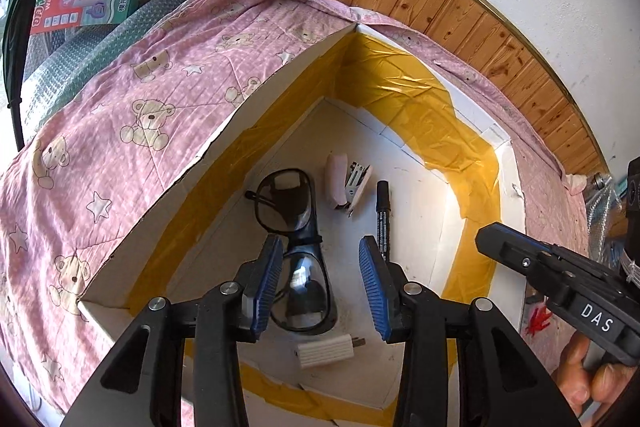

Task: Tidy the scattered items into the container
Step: 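Carry glasses and marker into the cardboard box and open both tools, then move both tools back toward the remaining items on the bedspread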

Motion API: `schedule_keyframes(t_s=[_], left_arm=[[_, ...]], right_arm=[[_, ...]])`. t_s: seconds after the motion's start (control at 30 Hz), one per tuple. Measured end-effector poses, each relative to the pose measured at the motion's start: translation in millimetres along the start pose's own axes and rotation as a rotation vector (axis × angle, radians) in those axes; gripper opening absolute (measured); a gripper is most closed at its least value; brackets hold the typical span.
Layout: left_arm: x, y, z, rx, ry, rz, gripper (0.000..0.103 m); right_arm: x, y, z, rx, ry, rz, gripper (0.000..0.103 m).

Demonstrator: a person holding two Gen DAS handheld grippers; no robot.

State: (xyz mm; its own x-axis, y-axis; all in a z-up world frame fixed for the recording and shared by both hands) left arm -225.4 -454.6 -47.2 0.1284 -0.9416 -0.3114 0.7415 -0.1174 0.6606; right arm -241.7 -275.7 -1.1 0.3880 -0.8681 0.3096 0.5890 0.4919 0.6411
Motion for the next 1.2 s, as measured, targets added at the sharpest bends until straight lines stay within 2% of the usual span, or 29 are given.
schedule_keyframes(t_s=[0.13,0.4,0.47,0.57,0.7,0.77,0.87,0.93,1.2], left_arm=[[-5.6,5.3,-8.4,0.008,-0.039,0.027,0.042],[-12.2,26.8,-29.3,0.034,-0.036,0.057,0.042],[-14.0,31.4,-33.3,0.036,-0.035,0.064,0.042],[-17.5,46.4,-30.9,0.005,0.005,0.042,0.042],[-37.3,66.3,-28.6,-0.03,-0.02,0.016,0.042],[-52.4,75.1,-30.7,-0.049,-0.054,-0.011,0.042],[-71.8,77.9,-41.2,-0.031,-0.099,-0.018,0.042],[-88.3,84.9,-46.2,-0.043,-0.114,-0.057,0.042],[-165.4,96.1,-68.8,-0.051,-0.263,-0.162,0.042]], right_arm=[[-1.0,14.0,-11.3,-0.012,0.001,0.008,0.018],[0.8,31.7,-23.6,-0.018,-0.017,0.039,0.017],[3.7,42.8,-21.6,-0.046,-0.022,0.052,0.018],[8.0,58.2,-22.2,-0.077,-0.018,0.063,0.019],[7.1,84.1,-29.5,-0.125,-0.023,0.049,0.02],[5.5,93.3,-36.6,-0.135,-0.021,0.051,0.024],[-10.7,106.0,-52.7,-0.142,-0.074,0.036,0.027],[-23.5,122.3,-61.4,-0.176,-0.111,0.044,0.027],[-103.5,152.1,-106.1,-0.175,-0.297,-0.043,0.027]])
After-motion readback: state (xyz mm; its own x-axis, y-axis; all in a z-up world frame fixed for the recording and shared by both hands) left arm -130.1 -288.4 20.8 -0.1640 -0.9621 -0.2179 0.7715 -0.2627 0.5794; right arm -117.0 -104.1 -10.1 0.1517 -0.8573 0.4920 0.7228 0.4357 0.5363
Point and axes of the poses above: each gripper's, at about its wrist camera, not at the fingertips, and y roughly against the way its jaws point, x to its left, z to its top, the point moved 4 cm from there along -y, roughly the way its jaws point, and after that the axes turned 15 degrees about -x, right-handed, at the moved point
